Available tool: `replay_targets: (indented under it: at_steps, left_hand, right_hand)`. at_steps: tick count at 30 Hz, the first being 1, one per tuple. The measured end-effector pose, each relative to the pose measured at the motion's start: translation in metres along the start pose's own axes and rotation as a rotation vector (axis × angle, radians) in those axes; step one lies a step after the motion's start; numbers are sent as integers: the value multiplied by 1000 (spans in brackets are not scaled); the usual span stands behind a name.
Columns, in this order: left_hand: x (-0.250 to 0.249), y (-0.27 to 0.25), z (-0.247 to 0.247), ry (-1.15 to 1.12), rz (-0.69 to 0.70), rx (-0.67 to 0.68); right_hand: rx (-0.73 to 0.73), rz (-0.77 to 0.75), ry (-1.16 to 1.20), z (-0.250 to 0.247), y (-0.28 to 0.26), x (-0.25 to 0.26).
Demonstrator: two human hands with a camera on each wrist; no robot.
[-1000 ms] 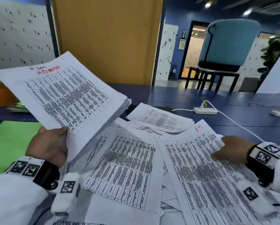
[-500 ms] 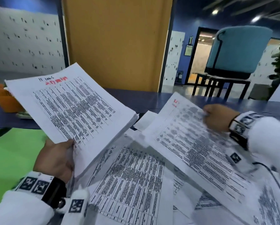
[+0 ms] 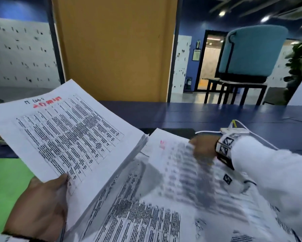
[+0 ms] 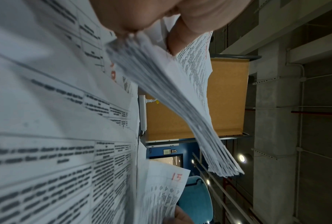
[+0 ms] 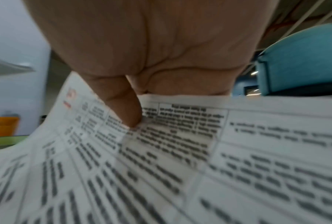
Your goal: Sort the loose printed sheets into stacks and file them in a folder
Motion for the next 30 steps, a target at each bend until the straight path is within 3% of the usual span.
replay_targets:
  at_steps: [2,4,5,6,11,16,24,30]
  left_hand:
    - [8,12,-4,-7,30,-23]
    - [12,14,-9,-97,11,68]
    - [12,6,-7,-94,7,33]
    - [8,-16,4,-80,6,90]
    - [-28,-89,41,88,217,188]
    - [-30,-81,40,106,251,139]
    - [-29,-79,44,199,297,155]
    - [-26,-82,42,209,258,141]
  right_hand:
    - [-49,44,51,-15,9,-10]
    - [-101,53,79,-20,28,-17]
    - [-113,57,62,-18,37,-17]
    - [-98,74,58,-13,48,-19]
    - [-38,117,-63,10,82,-15]
    - [16,141,-141,17,98,-23]
    - [-20,81,-28,13,112,-25]
    - [-113,98,-20,5,111,-33]
Point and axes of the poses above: each hand's wrist, its own y-axis towards the middle knuckle, its own z-axis out of the palm, x = y × z, the point moved 6 cm from there along y, towards the middle knuckle, and after that the axes turned 2 degrees about -x, right-handed, at the moved point
